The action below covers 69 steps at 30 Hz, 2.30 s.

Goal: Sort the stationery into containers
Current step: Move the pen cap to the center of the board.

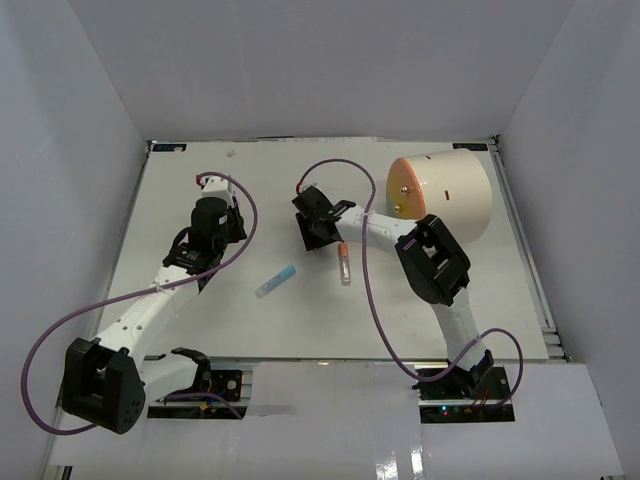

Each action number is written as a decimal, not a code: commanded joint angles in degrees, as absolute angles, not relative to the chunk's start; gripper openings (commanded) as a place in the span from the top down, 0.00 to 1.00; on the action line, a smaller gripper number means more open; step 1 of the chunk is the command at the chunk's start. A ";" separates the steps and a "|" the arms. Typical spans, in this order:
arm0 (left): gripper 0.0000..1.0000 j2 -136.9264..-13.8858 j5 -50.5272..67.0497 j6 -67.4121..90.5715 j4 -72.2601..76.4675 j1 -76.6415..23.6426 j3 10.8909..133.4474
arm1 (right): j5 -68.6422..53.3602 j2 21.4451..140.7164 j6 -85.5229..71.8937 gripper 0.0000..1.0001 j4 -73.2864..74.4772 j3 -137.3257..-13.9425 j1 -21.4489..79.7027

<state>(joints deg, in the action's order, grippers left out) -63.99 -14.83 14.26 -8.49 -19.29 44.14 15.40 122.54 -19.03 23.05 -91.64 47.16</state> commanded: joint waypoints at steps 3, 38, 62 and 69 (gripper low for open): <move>0.91 -64.25 -14.68 14.59 -7.21 -18.46 45.35 | 19.07 125.24 -19.77 0.55 23.20 -94.31 47.28; 0.90 -62.49 -15.21 14.15 -6.33 -17.67 44.30 | 3.60 100.28 7.12 0.41 11.07 -58.01 58.97; 0.90 -62.93 -14.68 14.24 -6.50 -17.67 44.38 | 16.51 100.63 5.98 0.37 10.64 -58.53 58.54; 0.90 -63.02 -14.68 14.24 -6.50 -17.67 44.47 | 19.07 102.04 5.45 0.38 10.11 -61.17 57.75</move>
